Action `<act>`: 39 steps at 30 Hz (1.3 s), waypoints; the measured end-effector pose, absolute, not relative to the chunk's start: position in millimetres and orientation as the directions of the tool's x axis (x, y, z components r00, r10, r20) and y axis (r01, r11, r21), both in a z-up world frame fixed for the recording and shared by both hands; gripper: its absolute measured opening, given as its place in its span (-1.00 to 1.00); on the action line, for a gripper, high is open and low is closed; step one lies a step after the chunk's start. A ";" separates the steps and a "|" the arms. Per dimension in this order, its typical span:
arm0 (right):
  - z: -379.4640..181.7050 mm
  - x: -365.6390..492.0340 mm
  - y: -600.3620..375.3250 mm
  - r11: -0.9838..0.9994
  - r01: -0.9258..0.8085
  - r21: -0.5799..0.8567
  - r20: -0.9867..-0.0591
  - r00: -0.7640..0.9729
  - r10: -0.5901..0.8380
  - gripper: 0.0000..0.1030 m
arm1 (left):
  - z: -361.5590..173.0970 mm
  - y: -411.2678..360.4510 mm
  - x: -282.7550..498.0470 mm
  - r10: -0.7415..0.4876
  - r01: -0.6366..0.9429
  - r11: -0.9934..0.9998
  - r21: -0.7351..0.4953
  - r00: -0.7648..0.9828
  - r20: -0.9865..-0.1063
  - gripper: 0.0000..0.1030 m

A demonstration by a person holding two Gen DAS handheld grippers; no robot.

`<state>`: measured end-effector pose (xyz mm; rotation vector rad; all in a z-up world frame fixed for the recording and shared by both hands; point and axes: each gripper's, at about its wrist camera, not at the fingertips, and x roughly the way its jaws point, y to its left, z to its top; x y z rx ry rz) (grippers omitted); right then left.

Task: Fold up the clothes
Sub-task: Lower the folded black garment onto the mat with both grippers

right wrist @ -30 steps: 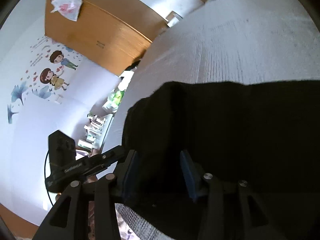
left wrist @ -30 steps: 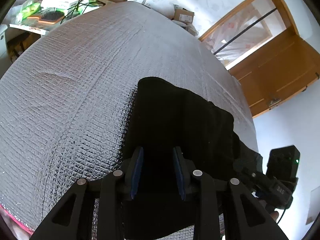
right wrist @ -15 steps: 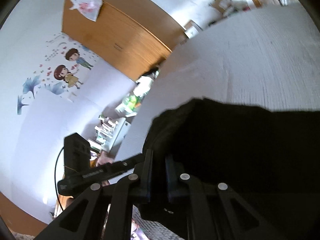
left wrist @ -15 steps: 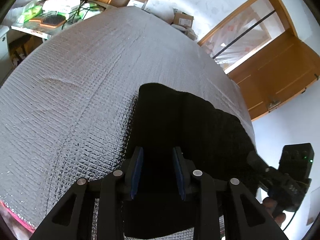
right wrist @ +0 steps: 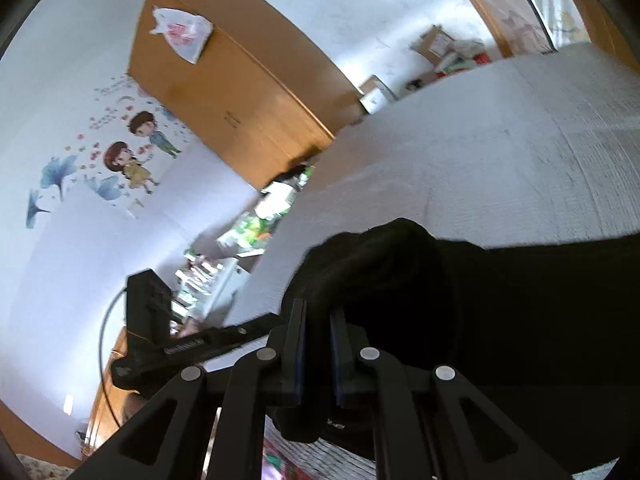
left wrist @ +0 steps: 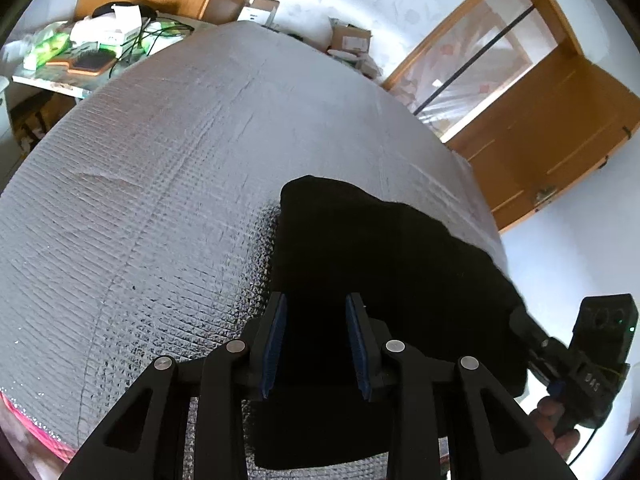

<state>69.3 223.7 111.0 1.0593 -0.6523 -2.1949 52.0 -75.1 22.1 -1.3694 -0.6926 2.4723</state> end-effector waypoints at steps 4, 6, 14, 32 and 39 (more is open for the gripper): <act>89.8 66.7 229.9 -0.734 0.258 0.628 -0.572 -0.487 -0.660 -0.77 | 12.7 -71.8 50.7 0.392 0.029 -0.883 -0.469 -0.504 -0.769 -0.38; 79.4 65.8 232.3 -0.755 0.234 0.613 -0.601 -0.483 -0.637 -0.76 | 7.6 -70.1 47.9 0.382 0.035 -0.890 -0.455 -0.490 -0.784 -0.38; 81.4 63.9 232.3 -0.851 0.234 0.470 -0.657 -0.551 -0.514 -0.63 | 6.0 -73.4 46.9 0.370 0.054 -0.889 -0.454 -0.498 -0.784 -0.38; 78.7 25.9 174.8 -0.908 0.394 0.145 -0.705 -0.603 -0.374 -0.80 | 2.6 -80.8 41.5 0.361 0.054 -0.895 -0.442 -0.492 -0.792 -0.38; 76.4 21.9 176.7 -0.900 0.408 0.154 -0.716 -0.582 -0.386 -0.81 | 8.3 -66.5 56.6 0.341 0.050 -0.906 -0.421 -0.504 -0.793 -0.38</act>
